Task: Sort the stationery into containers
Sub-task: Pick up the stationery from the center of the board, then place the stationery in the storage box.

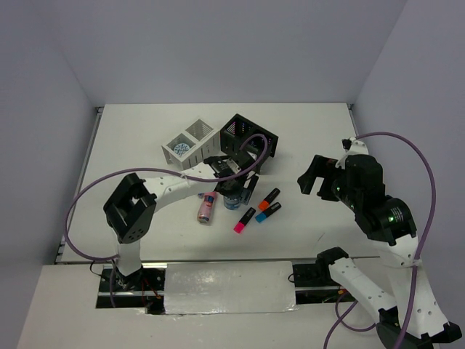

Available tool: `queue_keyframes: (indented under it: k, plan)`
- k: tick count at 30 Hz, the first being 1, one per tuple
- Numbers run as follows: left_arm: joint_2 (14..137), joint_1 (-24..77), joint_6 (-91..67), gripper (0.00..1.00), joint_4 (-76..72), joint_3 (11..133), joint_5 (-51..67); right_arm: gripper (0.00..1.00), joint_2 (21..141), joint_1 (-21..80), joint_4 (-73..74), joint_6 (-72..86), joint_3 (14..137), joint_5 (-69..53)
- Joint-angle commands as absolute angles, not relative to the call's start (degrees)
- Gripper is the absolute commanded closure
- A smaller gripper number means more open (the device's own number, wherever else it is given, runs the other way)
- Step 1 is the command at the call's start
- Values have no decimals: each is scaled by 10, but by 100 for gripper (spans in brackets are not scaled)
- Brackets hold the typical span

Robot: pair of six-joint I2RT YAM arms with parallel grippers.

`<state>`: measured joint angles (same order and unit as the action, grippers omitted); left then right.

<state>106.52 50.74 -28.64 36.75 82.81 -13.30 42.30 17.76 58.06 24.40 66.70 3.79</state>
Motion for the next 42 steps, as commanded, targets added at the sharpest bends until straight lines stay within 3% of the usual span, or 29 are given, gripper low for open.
queue_keyframes:
  k: [1,6,15,17,18,19,24,29,36,42]
  plan:
    - [1078,504,-279,1,352,839,-147,0,419,181,570,237,665,27]
    - [1082,497,-280,4,330,821,-139,0,422,181,574,235,671,26]
    - [1104,489,-266,36,323,838,-125,0,426,181,580,231,682,24]
    - [1104,487,-265,55,323,843,-120,0,426,182,581,229,685,24]
    - [1104,486,-265,90,327,855,-117,0,426,181,582,229,686,24]
    - [1105,487,-265,100,344,867,-118,0,426,180,583,229,686,25]
    - [1065,484,-270,100,411,991,-175,0,427,182,580,228,693,27]
    - [1046,400,-309,100,526,1135,-239,0,428,180,567,232,683,18]
    - [1022,229,-302,100,507,1142,-187,0,434,181,548,232,667,3]
    - [1034,167,-280,100,494,1146,-143,0,450,180,543,222,670,-11]
